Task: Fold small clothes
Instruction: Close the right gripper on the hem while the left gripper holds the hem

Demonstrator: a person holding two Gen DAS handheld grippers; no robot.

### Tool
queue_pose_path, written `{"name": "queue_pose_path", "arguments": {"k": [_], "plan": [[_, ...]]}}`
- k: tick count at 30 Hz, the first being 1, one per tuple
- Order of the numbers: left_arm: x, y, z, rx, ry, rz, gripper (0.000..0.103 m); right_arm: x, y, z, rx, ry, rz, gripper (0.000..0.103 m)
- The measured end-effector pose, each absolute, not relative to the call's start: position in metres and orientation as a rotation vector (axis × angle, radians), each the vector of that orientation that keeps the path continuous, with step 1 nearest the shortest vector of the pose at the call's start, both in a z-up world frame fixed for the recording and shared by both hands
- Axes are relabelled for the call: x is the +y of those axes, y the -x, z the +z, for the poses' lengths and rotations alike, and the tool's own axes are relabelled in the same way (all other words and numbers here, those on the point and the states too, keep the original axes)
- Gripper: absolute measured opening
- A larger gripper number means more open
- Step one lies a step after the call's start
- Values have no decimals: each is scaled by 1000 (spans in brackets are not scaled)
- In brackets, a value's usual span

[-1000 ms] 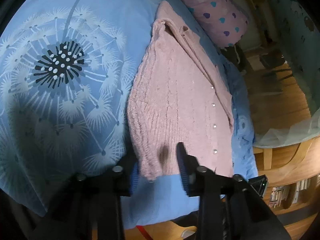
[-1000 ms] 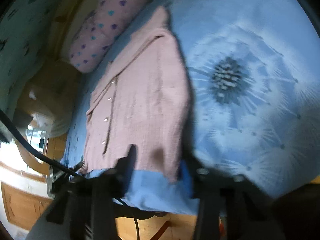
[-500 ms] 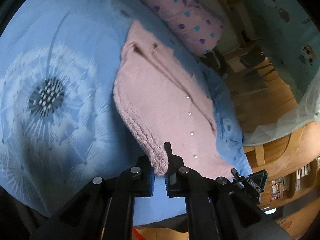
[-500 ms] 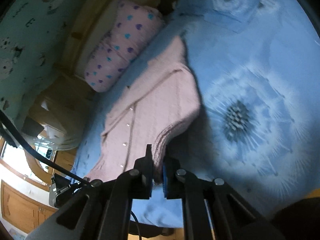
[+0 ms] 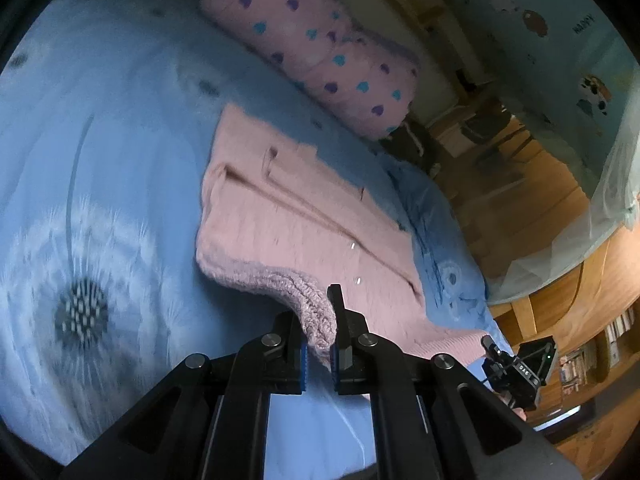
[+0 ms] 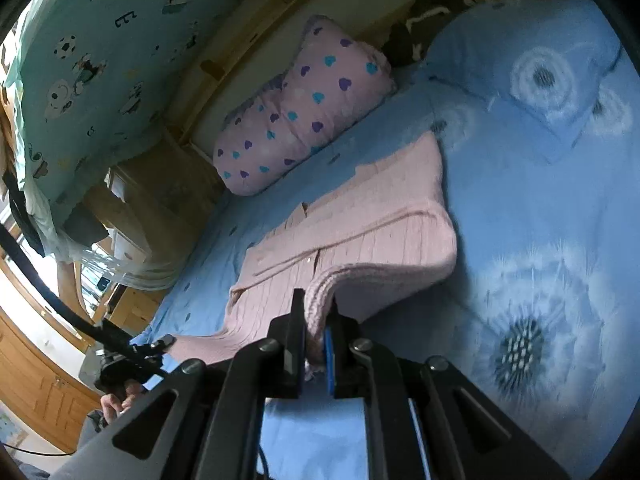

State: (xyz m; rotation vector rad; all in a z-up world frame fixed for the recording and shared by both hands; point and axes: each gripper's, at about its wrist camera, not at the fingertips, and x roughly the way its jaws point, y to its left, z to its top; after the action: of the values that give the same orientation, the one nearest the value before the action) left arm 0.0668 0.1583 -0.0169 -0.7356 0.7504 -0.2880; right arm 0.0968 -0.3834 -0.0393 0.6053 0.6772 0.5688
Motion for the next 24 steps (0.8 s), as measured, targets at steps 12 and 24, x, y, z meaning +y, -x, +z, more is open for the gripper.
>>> {"name": "queue_pose_path", "arguments": {"k": [12,24], "plan": [[163,-115,3,682,682,-250,1,-385,-156,-10,562,-619,584,7],[168,-189,31,601,592,-208,1,-365,-242,16,517,-619,570,7]]}}
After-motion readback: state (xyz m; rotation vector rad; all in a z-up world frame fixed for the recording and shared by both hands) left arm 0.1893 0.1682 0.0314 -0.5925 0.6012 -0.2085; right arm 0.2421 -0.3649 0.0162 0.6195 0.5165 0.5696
